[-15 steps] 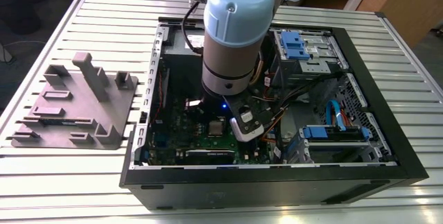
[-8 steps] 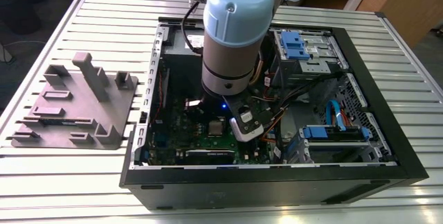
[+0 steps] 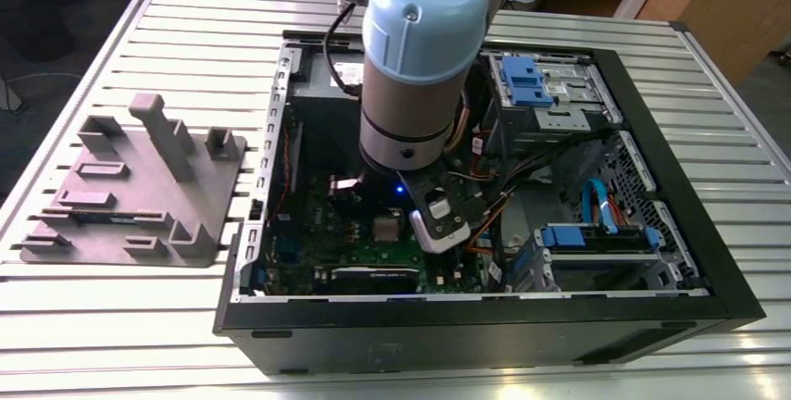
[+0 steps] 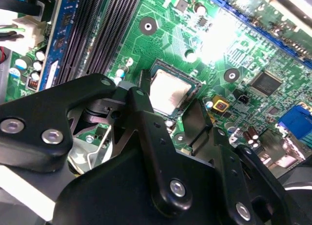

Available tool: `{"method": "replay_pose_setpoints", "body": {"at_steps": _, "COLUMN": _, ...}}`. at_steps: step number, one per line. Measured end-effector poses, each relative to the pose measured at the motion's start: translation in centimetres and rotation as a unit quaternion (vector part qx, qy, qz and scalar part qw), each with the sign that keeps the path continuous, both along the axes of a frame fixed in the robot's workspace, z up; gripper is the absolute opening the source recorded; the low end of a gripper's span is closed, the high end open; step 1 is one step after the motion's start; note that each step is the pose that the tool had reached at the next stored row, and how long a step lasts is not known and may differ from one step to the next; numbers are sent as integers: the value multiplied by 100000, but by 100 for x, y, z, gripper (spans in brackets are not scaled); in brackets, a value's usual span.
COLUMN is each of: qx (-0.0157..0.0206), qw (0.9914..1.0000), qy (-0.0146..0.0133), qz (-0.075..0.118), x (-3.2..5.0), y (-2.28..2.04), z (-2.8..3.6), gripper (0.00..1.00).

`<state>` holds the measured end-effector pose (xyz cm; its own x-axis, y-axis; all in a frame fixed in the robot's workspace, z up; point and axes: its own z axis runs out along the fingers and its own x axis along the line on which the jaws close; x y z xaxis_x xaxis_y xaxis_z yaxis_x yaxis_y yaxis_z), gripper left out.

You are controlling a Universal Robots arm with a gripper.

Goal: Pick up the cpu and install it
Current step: 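Place the cpu into insertion slot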

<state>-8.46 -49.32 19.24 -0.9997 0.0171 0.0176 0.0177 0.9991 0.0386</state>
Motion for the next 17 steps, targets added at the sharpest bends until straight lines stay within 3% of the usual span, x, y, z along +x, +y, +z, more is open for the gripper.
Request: {"method": "replay_pose_setpoints", "body": {"at_steps": 17, "qx": -1, "qw": 100000, "qy": -19, "qz": -5, "x": -38, "y": 0, "z": -3, "gripper": 53}}
